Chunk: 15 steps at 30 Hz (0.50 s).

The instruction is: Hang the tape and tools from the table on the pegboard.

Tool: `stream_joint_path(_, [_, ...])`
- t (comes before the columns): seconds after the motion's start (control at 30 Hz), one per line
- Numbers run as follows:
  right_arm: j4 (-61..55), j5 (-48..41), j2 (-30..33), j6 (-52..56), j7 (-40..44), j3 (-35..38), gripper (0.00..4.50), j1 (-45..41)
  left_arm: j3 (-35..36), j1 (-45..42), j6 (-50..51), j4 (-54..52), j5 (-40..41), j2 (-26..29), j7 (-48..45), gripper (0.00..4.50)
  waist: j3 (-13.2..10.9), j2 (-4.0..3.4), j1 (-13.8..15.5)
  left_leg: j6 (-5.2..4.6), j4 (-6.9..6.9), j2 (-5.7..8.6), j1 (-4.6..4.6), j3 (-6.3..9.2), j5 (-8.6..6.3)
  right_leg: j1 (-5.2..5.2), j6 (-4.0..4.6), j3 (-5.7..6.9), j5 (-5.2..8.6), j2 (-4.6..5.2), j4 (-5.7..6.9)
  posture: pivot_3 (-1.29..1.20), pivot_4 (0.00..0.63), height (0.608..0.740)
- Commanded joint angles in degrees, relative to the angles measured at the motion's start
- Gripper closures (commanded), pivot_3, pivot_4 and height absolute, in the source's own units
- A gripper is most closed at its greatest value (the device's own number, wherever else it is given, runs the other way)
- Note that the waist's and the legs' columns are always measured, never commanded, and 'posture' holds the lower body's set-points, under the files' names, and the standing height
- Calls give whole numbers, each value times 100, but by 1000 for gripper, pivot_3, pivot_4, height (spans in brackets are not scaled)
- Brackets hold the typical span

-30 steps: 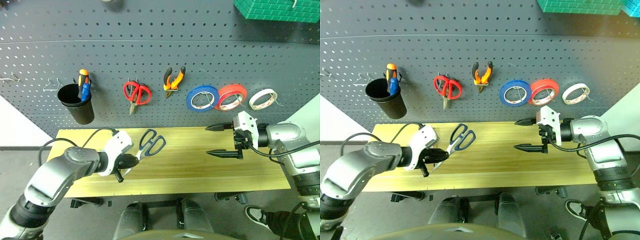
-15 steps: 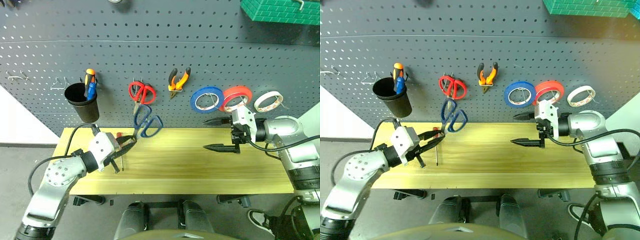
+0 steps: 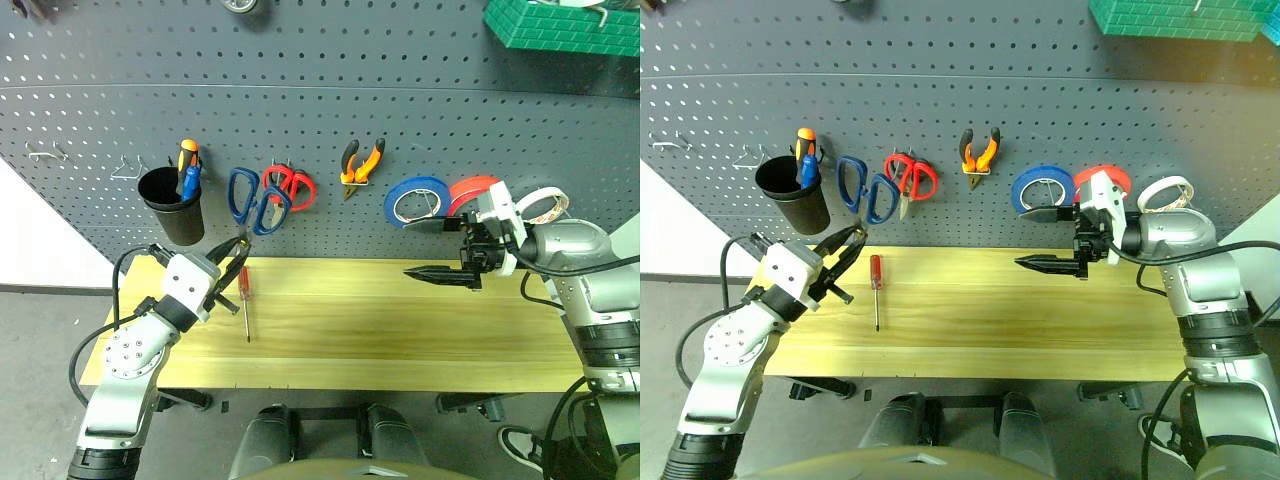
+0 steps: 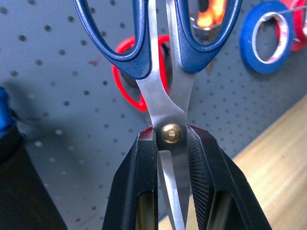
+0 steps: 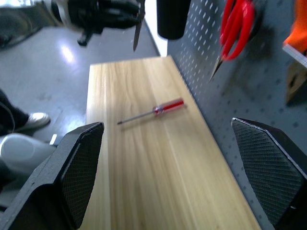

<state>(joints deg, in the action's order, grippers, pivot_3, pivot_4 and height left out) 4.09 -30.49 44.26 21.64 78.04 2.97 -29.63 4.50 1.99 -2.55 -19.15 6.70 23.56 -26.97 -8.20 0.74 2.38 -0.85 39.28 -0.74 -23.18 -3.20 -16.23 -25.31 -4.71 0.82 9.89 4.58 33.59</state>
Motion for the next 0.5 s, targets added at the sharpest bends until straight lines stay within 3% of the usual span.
stream_joint_path(0.03, [-353, -301, 66, 184, -153, 332, 0, -235, -217, -186, -70, -34, -237, -107, 166, 3990, 8, 1, -3, 0, 0, 0, 2, 0, 0, 2, 0, 0, 0, 0, 1, 69, 68, 740])
stream_joint_path(0.5, [-927, -403, 181, 370, -438, 478, 0, -162, -1101, -956, 247, 1121, -1202, -1002, 1022, 3990, 27, 4, -8, 0, 7, 5, 15, -3, 1, 14, 1, -2, 0, -2, 8, 26, 67, 740])
